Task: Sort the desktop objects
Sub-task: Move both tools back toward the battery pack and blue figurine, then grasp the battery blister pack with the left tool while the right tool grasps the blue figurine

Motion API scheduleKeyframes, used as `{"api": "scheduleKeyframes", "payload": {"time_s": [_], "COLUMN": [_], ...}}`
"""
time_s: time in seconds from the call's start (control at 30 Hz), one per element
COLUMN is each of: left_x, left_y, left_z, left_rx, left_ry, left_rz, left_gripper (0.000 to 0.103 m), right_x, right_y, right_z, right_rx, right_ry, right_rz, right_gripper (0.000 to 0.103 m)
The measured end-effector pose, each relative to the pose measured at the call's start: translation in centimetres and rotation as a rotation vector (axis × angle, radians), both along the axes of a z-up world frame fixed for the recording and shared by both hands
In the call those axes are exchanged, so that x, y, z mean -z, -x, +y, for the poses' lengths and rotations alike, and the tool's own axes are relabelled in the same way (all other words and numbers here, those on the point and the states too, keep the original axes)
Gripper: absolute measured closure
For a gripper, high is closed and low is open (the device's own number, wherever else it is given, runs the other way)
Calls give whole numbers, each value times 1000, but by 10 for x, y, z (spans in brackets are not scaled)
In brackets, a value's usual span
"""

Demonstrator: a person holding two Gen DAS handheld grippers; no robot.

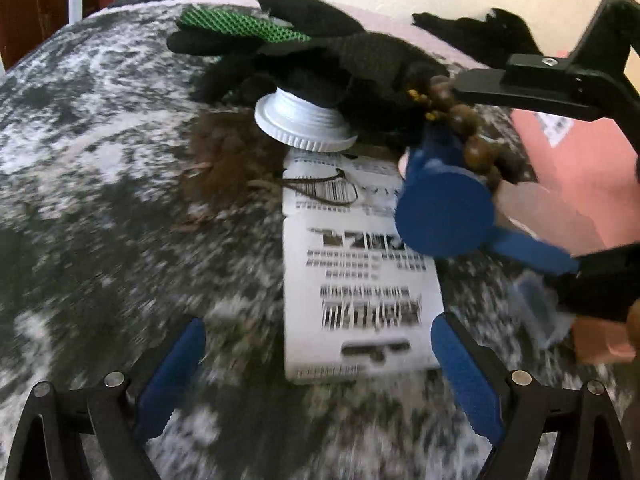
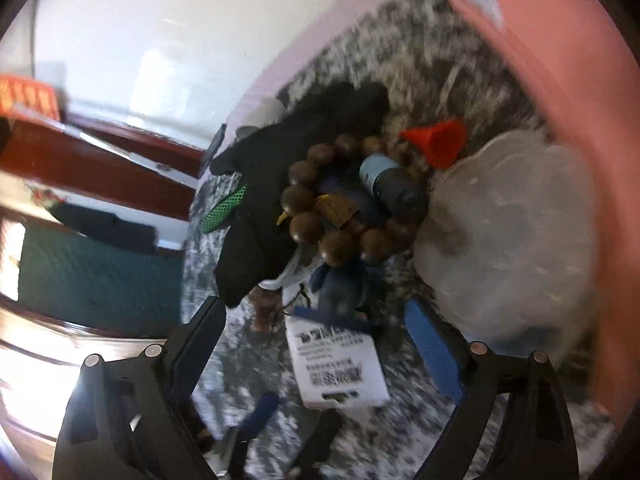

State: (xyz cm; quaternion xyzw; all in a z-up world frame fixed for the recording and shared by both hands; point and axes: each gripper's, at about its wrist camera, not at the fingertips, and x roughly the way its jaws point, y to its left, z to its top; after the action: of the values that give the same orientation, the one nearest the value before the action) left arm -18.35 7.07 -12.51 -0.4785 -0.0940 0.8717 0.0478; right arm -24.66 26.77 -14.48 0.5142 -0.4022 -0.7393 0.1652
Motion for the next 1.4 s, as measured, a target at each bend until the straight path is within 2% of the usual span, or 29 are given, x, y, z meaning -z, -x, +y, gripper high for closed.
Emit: {"api": "scheduleKeyframes", "payload": {"time_s": [0.1, 0.13, 0.17, 0.23, 0.3, 0.4, 0.6, 0.67, 0.7, 0.73, 0.77, 0.87, 0.9, 0.93, 0.97, 1.03, 1.13, 1.2, 1.23, 1.27, 1.3, 1.33, 1.4], "left_x": [6, 7, 8, 10, 10, 10, 12, 11, 11, 11, 6, 1, -2, -4, -5, -5, -8, -12, -15, -17, -19, -21, -25], "left_y": [8, 8, 7, 5, 4, 7, 21, 26, 28, 31, 27, 10, 1, -9, -20, -39, -63, -70, -76, -81, -86, -90, -97], "left_z": [13, 19, 24, 30, 35, 42, 52, 49, 48, 46, 44, 30, 25, 21, 17, 11, -1, -8, -8, -10, -13, -16, -21], "left_rx": [3, 11, 19, 21, 31, 39, 35, 32, 30, 29, 35, 60, 63, 70, 77, 96, 97, 98, 100, 105, 110, 110, 112], "left_ry": [51, 70, 89, 130, 148, 166, 193, 173, 163, 153, 157, 93, 86, 78, 80, 94, 89, 91, 95, 104, 106, 104, 100], "left_rz": [20, 27, 35, 46, 55, 46, 24, 23, 22, 22, 38, 40, 46, 47, 52, 57, 53, 55, 58, 62, 63, 64, 66], "left_gripper": [3, 2, 2, 2, 1, 1, 1, 1, 3, 19, 21, 21, 21, 21, 21, 21, 21, 21, 21, 21, 21, 21, 21], "right_x": [2, 2, 5, 15, 26, 23, -9, -19, -26, -33, -43, -75, -86, -95, -103, -118, -120, -111, -101, -92, -82, -71, -55], "right_y": [15, 19, 24, 33, 39, 36, 16, 10, 7, 3, -2, -20, -28, -36, -44, -61, -80, -86, -87, -89, -90, -91, -102], "right_z": [-11, -15, -18, -21, -17, -9, 6, 3, 1, 0, -1, 3, 6, 10, 15, 20, 27, 28, 29, 28, 26, 24, 21], "right_rx": [-36, -53, -61, -72, -76, -71, -60, -76, -85, -92, -98, -109, -112, -120, -129, -142, -144, -143, -143, -145, -146, -145, -155], "right_ry": [-23, -33, -48, -46, 22, 73, 27, 25, 18, 9, -2, -40, -43, -36, -25, -33, -61, -75, -84, -88, -105, -130, -234], "right_rz": [4, 9, -5, -43, -63, -50, 38, 59, 72, 87, 103, 167, 188, 209, 229, 267, 272, 230, 201, 167, 141, 120, 88], "right_gripper": [14, 20, 34, 49, 51, 51, 53, 53, 53, 53, 53, 56, 60, 90, 103, 103, 103, 95, 81, 53, 40, 34, 34]}}
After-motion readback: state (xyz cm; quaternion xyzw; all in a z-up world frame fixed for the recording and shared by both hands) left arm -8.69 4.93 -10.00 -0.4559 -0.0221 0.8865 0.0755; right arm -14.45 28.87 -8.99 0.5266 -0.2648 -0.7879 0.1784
